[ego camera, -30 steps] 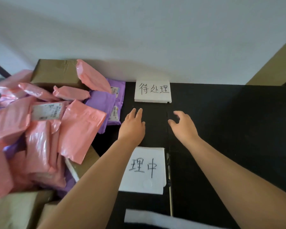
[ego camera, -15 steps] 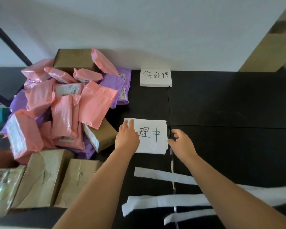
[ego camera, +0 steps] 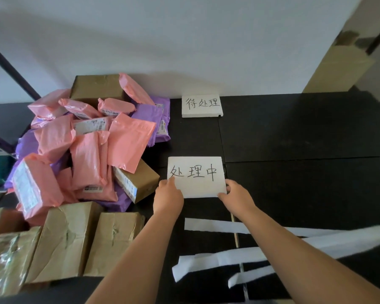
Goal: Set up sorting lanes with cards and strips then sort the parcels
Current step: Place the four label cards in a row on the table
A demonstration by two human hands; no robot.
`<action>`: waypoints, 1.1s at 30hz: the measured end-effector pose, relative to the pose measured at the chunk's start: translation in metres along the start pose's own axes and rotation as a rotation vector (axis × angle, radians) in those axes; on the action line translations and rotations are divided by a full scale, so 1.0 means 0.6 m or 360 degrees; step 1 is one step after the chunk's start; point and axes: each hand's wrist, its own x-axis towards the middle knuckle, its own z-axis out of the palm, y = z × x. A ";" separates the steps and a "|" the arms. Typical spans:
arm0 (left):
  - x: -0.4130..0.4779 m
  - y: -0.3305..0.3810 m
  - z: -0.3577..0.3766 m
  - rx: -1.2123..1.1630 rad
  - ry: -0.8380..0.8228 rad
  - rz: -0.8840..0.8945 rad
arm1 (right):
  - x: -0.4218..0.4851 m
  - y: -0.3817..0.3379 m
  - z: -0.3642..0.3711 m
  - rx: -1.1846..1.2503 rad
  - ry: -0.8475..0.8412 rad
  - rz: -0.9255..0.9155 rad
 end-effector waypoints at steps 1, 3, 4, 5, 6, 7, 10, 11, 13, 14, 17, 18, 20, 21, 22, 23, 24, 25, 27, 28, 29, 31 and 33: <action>0.000 0.003 -0.002 -0.0057 0.0059 0.0002 | -0.001 -0.002 -0.006 0.0022 0.0056 -0.0001; -0.001 0.015 -0.004 -0.0134 0.0167 0.0033 | -0.003 -0.003 -0.019 0.0059 0.0162 0.0002; -0.002 0.025 -0.003 -0.0169 0.0202 0.0053 | -0.003 -0.001 -0.029 0.0068 0.0209 0.0002; -0.004 0.038 -0.001 -0.0212 0.0224 0.0064 | -0.002 0.003 -0.040 0.0067 0.0261 -0.0005; -0.005 0.052 0.001 -0.0261 0.0239 0.0061 | 0.001 0.008 -0.053 0.0059 0.0318 -0.0018; -0.006 0.070 0.006 -0.0309 0.0253 0.0056 | 0.005 0.015 -0.069 0.0055 0.0373 -0.0031; -0.006 0.131 0.023 -0.0457 0.0300 0.0055 | 0.026 0.044 -0.123 0.0082 0.0472 -0.0055; -0.005 0.152 0.031 -0.0503 0.0313 0.0060 | 0.035 0.055 -0.143 0.0102 0.0493 -0.0060; -0.004 0.196 0.050 -0.0560 0.0316 0.0062 | 0.055 0.077 -0.184 0.0135 0.0526 -0.0062; -0.004 0.218 0.061 -0.0575 0.0304 0.0058 | 0.065 0.089 -0.206 0.0137 0.0536 -0.0057; -0.007 0.289 0.101 -0.0590 0.0292 0.0029 | 0.097 0.132 -0.276 0.0139 0.0534 -0.0048; -0.006 0.315 0.116 -0.0601 0.0290 0.0007 | 0.109 0.149 -0.301 0.0137 0.0521 -0.0055; -0.001 0.363 0.147 -0.0627 0.0255 -0.0041 | 0.137 0.181 -0.347 0.0123 0.0485 -0.0077; 0.003 0.385 0.162 -0.0640 0.0222 -0.0057 | 0.151 0.195 -0.369 0.0108 0.0472 -0.0081; 0.007 0.405 0.176 -0.0665 0.0192 -0.0069 | 0.164 0.208 -0.389 0.0087 0.0462 -0.0082; 0.010 0.422 0.188 -0.0706 0.0168 -0.0077 | 0.177 0.218 -0.406 0.0070 0.0453 -0.0084; 0.012 0.438 0.199 -0.0752 0.0153 -0.0082 | 0.189 0.228 -0.422 0.0059 0.0445 -0.0089; 0.014 0.452 0.207 -0.0782 0.0143 -0.0083 | 0.200 0.236 -0.435 0.0054 0.0439 -0.0096; 0.019 0.477 0.216 -0.0776 0.0151 -0.0067 | 0.221 0.246 -0.457 0.0052 0.0427 -0.0108; 0.024 0.488 0.217 -0.0764 0.0170 -0.0061 | 0.232 0.248 -0.465 0.0056 0.0417 -0.0112; 0.030 0.498 0.217 -0.0759 0.0193 -0.0060 | 0.244 0.247 -0.470 0.0065 0.0404 -0.0113; 0.045 0.515 0.214 -0.0755 0.0236 -0.0072 | 0.267 0.242 -0.477 0.0088 0.0388 -0.0113; 0.068 0.528 0.209 -0.0728 0.0239 -0.0084 | 0.290 0.233 -0.481 0.0120 0.0386 -0.0108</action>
